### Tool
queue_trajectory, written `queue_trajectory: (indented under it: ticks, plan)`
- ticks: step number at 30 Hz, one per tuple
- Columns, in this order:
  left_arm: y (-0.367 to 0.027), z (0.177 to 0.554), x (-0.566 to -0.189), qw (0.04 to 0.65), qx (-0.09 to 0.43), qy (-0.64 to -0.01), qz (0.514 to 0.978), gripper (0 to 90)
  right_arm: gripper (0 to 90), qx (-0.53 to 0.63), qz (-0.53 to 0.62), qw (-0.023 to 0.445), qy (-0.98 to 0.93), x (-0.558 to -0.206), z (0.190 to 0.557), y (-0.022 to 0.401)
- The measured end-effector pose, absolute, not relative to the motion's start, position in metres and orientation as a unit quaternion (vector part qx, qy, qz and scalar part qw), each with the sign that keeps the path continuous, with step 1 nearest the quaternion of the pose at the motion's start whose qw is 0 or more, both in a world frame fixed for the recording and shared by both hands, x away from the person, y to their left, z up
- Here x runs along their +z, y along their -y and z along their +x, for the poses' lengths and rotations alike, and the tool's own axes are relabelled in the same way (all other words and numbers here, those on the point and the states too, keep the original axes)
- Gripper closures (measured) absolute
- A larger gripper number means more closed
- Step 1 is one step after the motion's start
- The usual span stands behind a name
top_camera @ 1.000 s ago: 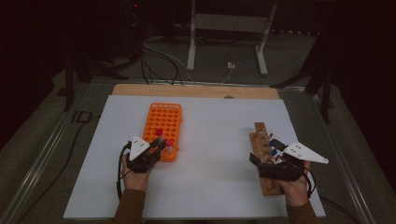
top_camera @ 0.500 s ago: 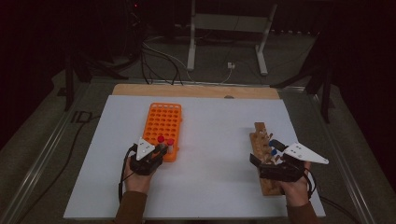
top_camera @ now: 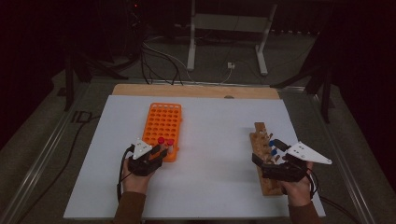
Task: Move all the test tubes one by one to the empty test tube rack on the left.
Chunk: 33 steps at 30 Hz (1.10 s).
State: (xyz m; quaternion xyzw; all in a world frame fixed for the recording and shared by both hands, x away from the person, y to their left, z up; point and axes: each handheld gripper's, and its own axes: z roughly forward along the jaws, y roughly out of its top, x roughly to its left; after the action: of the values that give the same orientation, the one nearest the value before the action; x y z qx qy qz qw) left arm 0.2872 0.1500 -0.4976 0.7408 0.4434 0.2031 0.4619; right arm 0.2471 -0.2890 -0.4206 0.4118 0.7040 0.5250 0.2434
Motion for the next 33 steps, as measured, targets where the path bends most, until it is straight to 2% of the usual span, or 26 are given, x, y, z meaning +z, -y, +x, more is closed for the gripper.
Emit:
queue_trajectory:
  ticks: [8,16,24,28,33]
  plan:
    - [-0.153,0.28,-0.489,0.494,0.196,-0.428,0.731,47.9,0.0,0.522,0.421,0.243,-0.701,-0.423,0.248,0.3]
    - [-0.153,0.276,-0.48,0.496,0.216,-0.431,0.722,18.3,0.4,0.507,0.435,0.235,-0.706,-0.431,0.25,0.311]
    - [-0.155,0.271,-0.471,0.505,0.226,-0.425,0.716,7.4,6.6,0.469,0.449,0.249,-0.718,-0.44,0.254,0.315]
    - [-0.157,0.27,-0.468,0.512,0.227,-0.425,0.711,4.0,18.4,0.455,0.453,0.248,-0.725,-0.447,0.257,0.319]
    - [-0.158,0.269,-0.466,0.516,0.227,-0.427,0.707,2.4,45.2,0.441,0.454,0.249,-0.733,-0.453,0.258,0.323]
